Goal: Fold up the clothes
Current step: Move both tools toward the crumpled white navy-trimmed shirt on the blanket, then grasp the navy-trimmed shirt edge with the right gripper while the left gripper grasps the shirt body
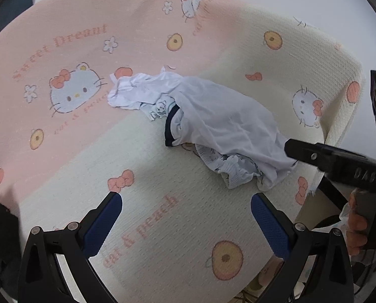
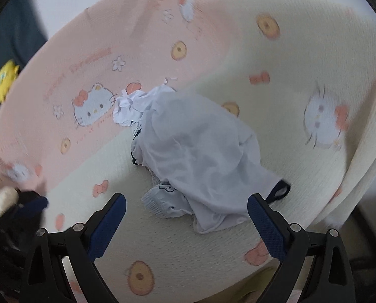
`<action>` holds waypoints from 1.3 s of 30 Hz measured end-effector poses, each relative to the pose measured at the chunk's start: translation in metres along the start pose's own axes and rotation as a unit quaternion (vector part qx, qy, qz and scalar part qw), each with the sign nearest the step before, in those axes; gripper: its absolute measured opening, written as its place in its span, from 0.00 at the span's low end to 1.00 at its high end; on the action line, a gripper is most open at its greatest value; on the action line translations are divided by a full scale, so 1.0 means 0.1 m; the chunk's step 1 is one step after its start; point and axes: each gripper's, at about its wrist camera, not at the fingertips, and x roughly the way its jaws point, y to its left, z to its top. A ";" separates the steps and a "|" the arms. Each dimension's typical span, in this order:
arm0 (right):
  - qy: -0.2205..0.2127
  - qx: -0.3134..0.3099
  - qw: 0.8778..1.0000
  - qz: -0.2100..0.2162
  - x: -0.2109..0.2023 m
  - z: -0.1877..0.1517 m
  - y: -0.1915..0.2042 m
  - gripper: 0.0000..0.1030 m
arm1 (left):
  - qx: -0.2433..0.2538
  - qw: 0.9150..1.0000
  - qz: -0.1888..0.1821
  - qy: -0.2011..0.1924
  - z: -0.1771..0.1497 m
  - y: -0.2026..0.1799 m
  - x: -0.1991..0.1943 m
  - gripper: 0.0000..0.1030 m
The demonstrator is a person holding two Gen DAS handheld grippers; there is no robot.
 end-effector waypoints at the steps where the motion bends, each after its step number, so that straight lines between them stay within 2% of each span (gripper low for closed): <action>1: 0.003 0.018 1.000 0.012 0.02 0.00 -0.07 0.94 | 0.002 1.000 0.000 0.004 0.02 -0.01 0.03 1.00; 4: 0.008 0.069 0.997 0.040 0.07 -0.03 -0.25 0.90 | 0.020 1.000 -0.011 0.017 0.14 -0.08 0.05 1.00; 7: 0.013 0.120 0.990 0.068 0.11 -0.06 -0.43 0.88 | 0.083 0.996 0.011 0.020 0.29 -0.23 0.03 1.00; 10: 0.018 0.171 0.980 0.096 0.16 -0.09 -0.61 0.88 | 0.162 0.987 0.014 -0.004 0.40 -0.42 -0.04 1.00; 12: 0.021 0.204 0.972 0.115 0.19 -0.11 -0.73 0.88 | 0.213 0.977 0.012 -0.024 0.48 -0.55 -0.09 1.00; 15: 0.026 0.254 0.956 0.142 0.24 -0.15 -0.90 0.88 | 0.251 0.968 0.000 -0.026 0.53 -0.69 0.00 1.00; 16: 0.027 0.267 0.952 0.149 0.25 -0.15 -0.95 0.88 | 0.254 0.967 -0.008 -0.031 0.52 -0.72 0.05 1.00; 19: 0.025 0.273 0.949 0.155 0.27 -0.13 -0.93 0.88 | 0.251 0.967 -0.040 -0.031 0.48 -0.75 0.27 1.00; 25: 0.033 0.293 0.938 0.182 0.37 -0.07 -0.92 0.87 | 0.243 0.968 -0.060 -0.007 0.46 -0.74 0.62 1.00; 29: 0.038 0.298 0.939 0.170 0.49 -0.05 -0.92 0.86 | 0.246 0.967 -0.073 0.008 0.46 -0.72 0.79 1.00; 32: 0.044 0.307 0.938 0.156 0.56 -0.06 -0.95 0.71 | 0.238 0.968 -0.079 0.014 0.47 -0.71 0.87 1.00; 34: 0.048 0.314 0.937 0.147 0.61 -0.07 -0.97 0.69 | 0.225 0.970 -0.090 0.017 0.49 -0.70 0.91 1.00; 37: 0.055 0.323 0.935 0.133 0.68 -0.08 -1.00 0.56 | 0.209 0.972 -0.103 0.024 0.50 -0.71 0.96 1.00; 39: 0.058 0.329 0.934 0.125 0.72 -0.09 -1.02 0.35 | 0.207 0.972 -0.104 0.031 0.49 -0.74 0.99 1.00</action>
